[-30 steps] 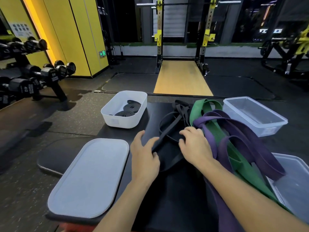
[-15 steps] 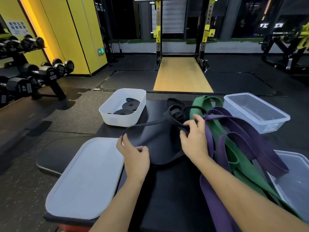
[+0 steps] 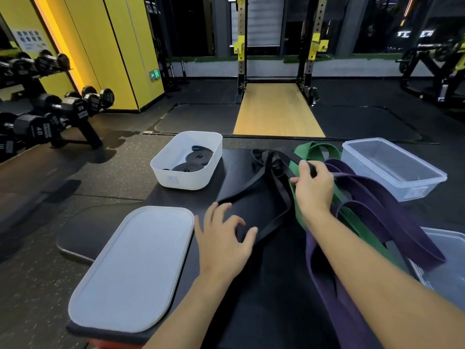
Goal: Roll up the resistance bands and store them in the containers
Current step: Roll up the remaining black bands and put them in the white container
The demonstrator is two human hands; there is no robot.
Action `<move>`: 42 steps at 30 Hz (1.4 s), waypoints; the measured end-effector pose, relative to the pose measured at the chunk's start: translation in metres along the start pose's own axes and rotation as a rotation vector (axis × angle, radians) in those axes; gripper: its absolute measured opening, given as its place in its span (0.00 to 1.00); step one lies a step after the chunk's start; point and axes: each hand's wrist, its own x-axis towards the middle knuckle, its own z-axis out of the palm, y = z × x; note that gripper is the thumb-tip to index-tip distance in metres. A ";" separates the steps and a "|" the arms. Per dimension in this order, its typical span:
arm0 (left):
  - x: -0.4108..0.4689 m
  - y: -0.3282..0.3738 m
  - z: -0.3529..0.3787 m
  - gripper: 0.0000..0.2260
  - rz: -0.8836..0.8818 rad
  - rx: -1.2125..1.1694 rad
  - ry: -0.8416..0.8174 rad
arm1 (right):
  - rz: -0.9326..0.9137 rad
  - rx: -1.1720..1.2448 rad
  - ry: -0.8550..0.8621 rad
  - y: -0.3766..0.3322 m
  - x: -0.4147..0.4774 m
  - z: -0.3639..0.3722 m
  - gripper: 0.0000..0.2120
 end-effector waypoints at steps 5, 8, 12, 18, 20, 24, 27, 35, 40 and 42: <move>0.006 0.016 -0.003 0.27 0.178 0.219 -0.335 | 0.004 -0.117 0.073 -0.001 0.021 -0.001 0.08; 0.010 0.016 -0.002 0.14 0.186 0.146 -0.367 | 0.029 -0.054 0.062 0.004 0.026 0.000 0.08; 0.008 0.017 -0.022 0.09 0.020 -0.152 -0.398 | 0.135 0.086 -0.027 -0.010 0.031 0.009 0.09; 0.002 0.014 -0.060 0.08 0.082 -0.086 -0.731 | -0.319 -0.175 -0.502 -0.025 0.047 0.018 0.06; 0.004 0.012 -0.061 0.09 0.064 -0.099 -0.742 | -0.435 -0.496 -0.527 -0.015 0.047 0.020 0.12; 0.008 0.006 -0.042 0.19 0.000 -0.155 -0.609 | -0.337 -0.513 -0.236 -0.008 0.041 0.018 0.16; 0.016 -0.001 -0.022 0.19 0.005 -0.088 -0.422 | -0.263 -0.502 -0.220 -0.013 0.038 0.015 0.11; 0.027 0.031 0.005 0.29 -0.062 0.116 -0.363 | 0.165 -0.815 -0.667 -0.002 0.023 0.041 0.10; 0.028 0.026 0.008 0.22 -0.188 -0.186 -0.393 | 0.467 -0.142 -0.473 0.011 0.049 0.076 0.30; 0.028 0.017 0.001 0.22 -0.280 -0.415 -0.417 | 0.488 0.018 -0.430 0.014 0.053 0.082 0.39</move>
